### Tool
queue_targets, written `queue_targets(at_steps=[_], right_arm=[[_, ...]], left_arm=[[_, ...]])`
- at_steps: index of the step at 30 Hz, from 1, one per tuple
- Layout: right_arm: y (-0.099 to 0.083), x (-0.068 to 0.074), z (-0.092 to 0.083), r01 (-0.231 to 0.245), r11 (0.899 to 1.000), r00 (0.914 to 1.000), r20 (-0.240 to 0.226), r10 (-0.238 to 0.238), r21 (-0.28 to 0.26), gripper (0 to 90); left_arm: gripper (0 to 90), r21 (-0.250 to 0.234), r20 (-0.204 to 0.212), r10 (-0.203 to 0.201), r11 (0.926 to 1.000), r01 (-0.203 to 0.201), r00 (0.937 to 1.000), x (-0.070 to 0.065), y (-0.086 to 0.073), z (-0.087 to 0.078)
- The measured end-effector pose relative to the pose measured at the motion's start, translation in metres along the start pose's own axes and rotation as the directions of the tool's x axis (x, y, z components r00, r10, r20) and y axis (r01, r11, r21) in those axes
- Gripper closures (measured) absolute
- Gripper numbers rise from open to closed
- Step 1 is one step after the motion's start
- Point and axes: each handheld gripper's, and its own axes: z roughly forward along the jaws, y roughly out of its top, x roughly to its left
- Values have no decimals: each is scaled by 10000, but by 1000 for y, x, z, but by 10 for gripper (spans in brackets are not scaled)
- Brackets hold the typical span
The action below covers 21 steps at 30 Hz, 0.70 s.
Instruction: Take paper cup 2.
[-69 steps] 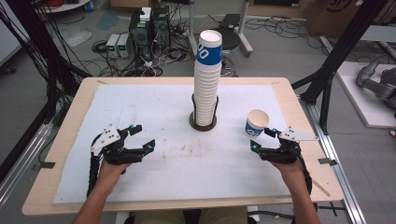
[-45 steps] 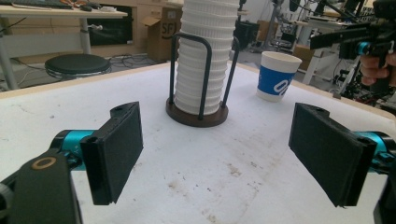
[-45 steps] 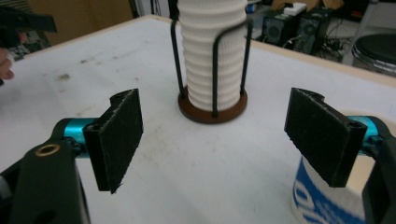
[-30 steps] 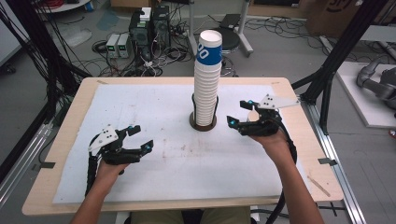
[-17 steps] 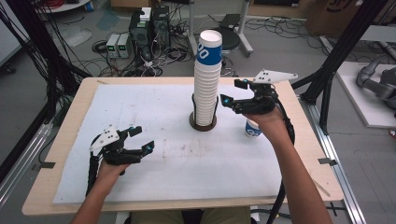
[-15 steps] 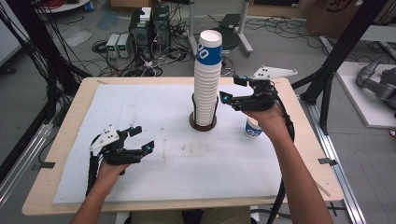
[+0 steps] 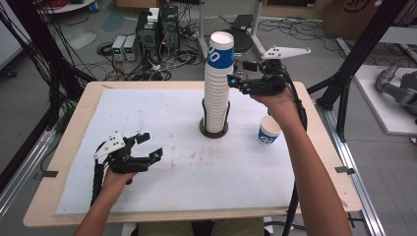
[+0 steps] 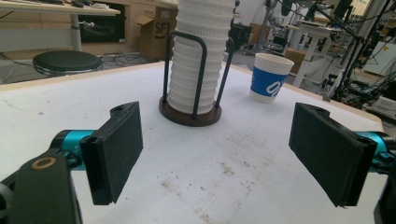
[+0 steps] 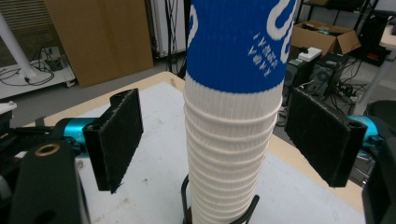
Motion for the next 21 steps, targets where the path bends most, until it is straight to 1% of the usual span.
queue_targets(at_steps=[5, 7, 9, 12, 14, 16, 21], right_arm=[[10, -4, 8, -72, 10000, 10000, -56, 73, 68, 198], [14, -5, 11, -79, 9998, 10000, -7, 79, 154, 198], [17, -7, 14, -145, 9998, 9999, 8, 145, 118, 198], [22, -10, 18, -229, 9996, 9996, 169, 227, 139, 198], [28, -12, 19, -332, 9994, 9993, 186, 330, 65, 198], [33, -14, 21, -458, 9989, 9989, 74, 459, -125, 198], [45, -14, 29, -453, 9988, 9987, 242, 457, -156, 198]], left_arm=[[176, 4, 21, 2, 10000, -2, 10000, 1, 0, 0], [176, -33, 40, -61, 10000, 61, 10000, 1, 0, 1], [176, -35, 63, -65, 10000, 65, 10000, 1, 0, 1], [176, -36, 64, -79, 10000, 79, 9999, 1, 0, 1], [176, -27, 78, -86, 10000, 86, 9999, 1, 0, 1], [176, -85, 78, -155, 9998, 156, 9998, 2, 0, 1], [176, -124, 96, -208, 9997, 209, 9997, 2, 0, 1]])
